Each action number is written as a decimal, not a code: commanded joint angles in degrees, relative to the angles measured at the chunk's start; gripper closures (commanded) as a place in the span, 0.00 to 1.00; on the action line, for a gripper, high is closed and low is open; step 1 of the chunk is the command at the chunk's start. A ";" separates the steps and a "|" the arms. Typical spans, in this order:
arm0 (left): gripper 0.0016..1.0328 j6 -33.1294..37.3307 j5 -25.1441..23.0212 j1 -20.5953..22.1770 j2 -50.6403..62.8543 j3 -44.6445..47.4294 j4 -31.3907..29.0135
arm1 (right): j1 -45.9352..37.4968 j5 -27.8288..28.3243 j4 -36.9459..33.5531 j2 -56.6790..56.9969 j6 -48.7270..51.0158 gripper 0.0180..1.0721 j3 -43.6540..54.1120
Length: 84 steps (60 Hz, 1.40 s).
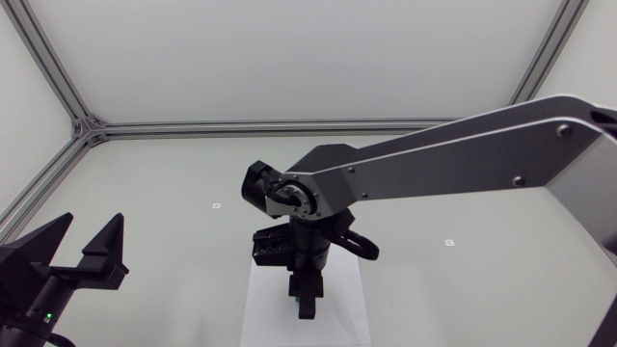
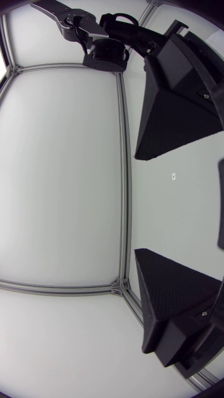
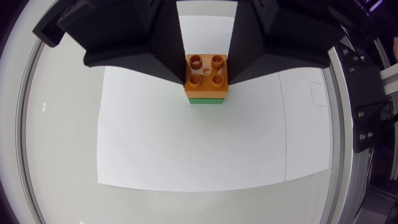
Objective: Pick up the orange 2x2 brick with the right arm and stack it on top of the green 2x2 brick in the center
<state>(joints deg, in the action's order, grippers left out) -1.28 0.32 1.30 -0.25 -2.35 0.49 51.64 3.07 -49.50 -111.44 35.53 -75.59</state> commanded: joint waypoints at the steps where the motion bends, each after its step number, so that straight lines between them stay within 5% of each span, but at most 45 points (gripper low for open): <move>1: 0.04 0.75 -0.32 -0.16 -0.45 2.35 -0.84 | 0.57 -1.31 0.01 -1.85 -1.78 0.95 2.47; 14: 0.04 0.75 -0.23 -0.16 -0.45 2.35 -0.76 | -0.66 -2.28 -2.01 -5.72 -3.10 0.95 0.09; 29: 0.04 0.75 -0.32 -0.16 -0.45 2.35 -0.84 | -3.12 3.35 -0.51 -4.58 0.16 0.95 1.85; 58: 0.04 0.75 -0.23 -0.16 -0.45 2.35 -0.76 | 0.48 -2.10 1.59 -5.46 -1.60 0.95 2.91; 84: 0.04 0.75 -0.23 -0.16 -0.45 2.35 -0.84 | -2.07 1.59 2.65 -6.78 0.42 0.95 4.05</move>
<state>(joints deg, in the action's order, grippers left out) -1.28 0.32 1.30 -0.25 -2.35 0.49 50.02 4.91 -48.93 -113.16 34.79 -76.31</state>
